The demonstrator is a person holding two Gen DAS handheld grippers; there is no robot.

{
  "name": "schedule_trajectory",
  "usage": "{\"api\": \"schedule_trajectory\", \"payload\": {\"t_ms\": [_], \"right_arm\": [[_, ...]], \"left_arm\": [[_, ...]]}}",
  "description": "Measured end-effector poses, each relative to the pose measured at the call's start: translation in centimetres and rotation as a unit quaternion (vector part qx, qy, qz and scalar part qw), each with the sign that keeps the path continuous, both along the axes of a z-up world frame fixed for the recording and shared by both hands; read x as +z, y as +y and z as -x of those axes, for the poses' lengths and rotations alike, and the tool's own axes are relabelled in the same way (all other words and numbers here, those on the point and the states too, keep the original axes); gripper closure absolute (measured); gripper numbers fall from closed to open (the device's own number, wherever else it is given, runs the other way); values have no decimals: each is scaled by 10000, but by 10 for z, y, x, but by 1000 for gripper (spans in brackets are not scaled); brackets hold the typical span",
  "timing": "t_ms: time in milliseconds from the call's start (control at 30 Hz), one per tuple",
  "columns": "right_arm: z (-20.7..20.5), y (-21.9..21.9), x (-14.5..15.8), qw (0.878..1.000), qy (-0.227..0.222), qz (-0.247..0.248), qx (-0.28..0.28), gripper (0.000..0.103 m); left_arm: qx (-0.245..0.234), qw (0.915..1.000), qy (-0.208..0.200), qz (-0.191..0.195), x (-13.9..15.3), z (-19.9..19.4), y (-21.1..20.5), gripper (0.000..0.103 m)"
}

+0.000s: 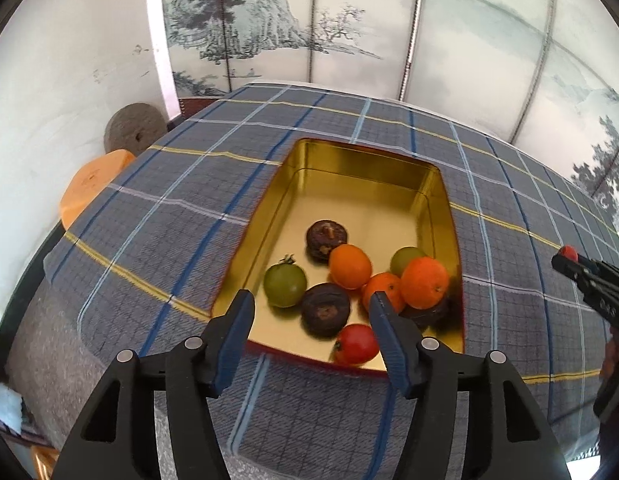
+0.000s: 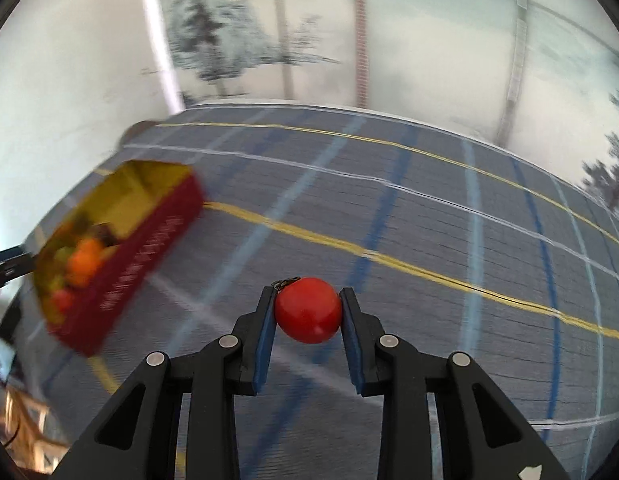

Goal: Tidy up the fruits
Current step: 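Lower the red tomato into the tin and open the right tool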

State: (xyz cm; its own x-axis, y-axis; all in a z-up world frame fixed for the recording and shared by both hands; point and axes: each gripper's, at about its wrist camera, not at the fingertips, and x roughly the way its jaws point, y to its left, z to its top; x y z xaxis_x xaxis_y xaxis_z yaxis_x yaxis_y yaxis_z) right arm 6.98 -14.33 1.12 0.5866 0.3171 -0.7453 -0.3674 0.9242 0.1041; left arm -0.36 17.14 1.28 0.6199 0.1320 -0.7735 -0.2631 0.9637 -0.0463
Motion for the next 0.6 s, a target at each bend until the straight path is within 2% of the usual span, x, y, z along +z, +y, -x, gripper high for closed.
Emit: {"api": "schedule_trajectory", "payload": {"t_ms": [167, 333, 600], "right_arm": [[20, 57, 12, 9970, 11, -176, 760, 74], [39, 114, 19, 9883, -14, -203, 1514, 74], [52, 178, 11, 9776, 98, -141, 2099, 74]], "left_arm": [[218, 9998, -24, 19, 0, 12, 16, 38], [400, 9992, 5, -41, 0, 21, 30, 37], [618, 9980, 80, -71, -4, 32, 46, 36]]}}
